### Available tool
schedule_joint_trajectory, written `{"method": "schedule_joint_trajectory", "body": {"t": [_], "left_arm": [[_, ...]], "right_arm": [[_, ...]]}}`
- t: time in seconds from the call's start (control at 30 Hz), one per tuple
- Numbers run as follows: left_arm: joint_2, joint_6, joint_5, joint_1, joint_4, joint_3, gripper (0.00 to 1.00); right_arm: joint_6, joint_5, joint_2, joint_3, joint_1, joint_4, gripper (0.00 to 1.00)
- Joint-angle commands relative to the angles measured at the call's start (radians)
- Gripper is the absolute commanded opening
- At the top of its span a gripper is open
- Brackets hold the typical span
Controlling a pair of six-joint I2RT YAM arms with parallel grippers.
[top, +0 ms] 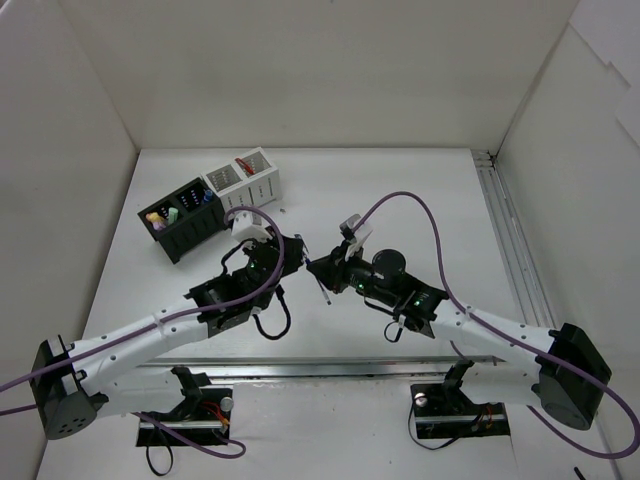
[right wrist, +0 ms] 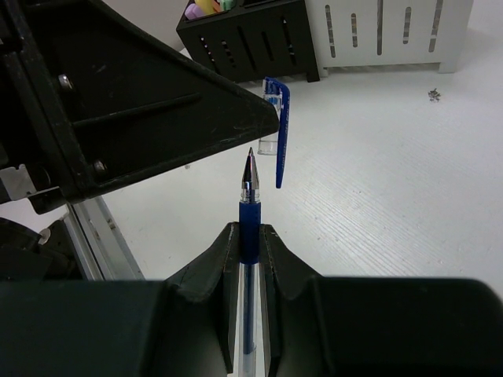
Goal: Sort the stationery into containers
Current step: Close the pen cap on the pen.
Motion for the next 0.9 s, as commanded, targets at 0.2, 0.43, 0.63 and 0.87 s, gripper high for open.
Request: {"method": "schedule_joint_trajectory", "body": {"t": [0.2,0.43,0.63,0.87], "left_arm": [[-0.043,-0.002,-0.011,-0.005,0.098,-0.008,0.0],[-0.046,0.01,-0.004,-0.005,0.121,-0.017,0.0],[-0.064,0.008,-0.004,-0.005,0.153,-0.043,0.0],[-0.073,0.039,-0.001,-0.005,0.221,-0.071,0.0]], "right_arm": [[0.008,-0.008,-0.004,0.051,0.003,0.071,0.0],[0.008,-0.005,-0.009,0.054,0.006,0.071,0.0],[0.008,-0.005,-0.003,0.056,0.004,0.069,0.0],[0.009,0.004,-0.016,0.051,0.006,0.069,0.0]]}}
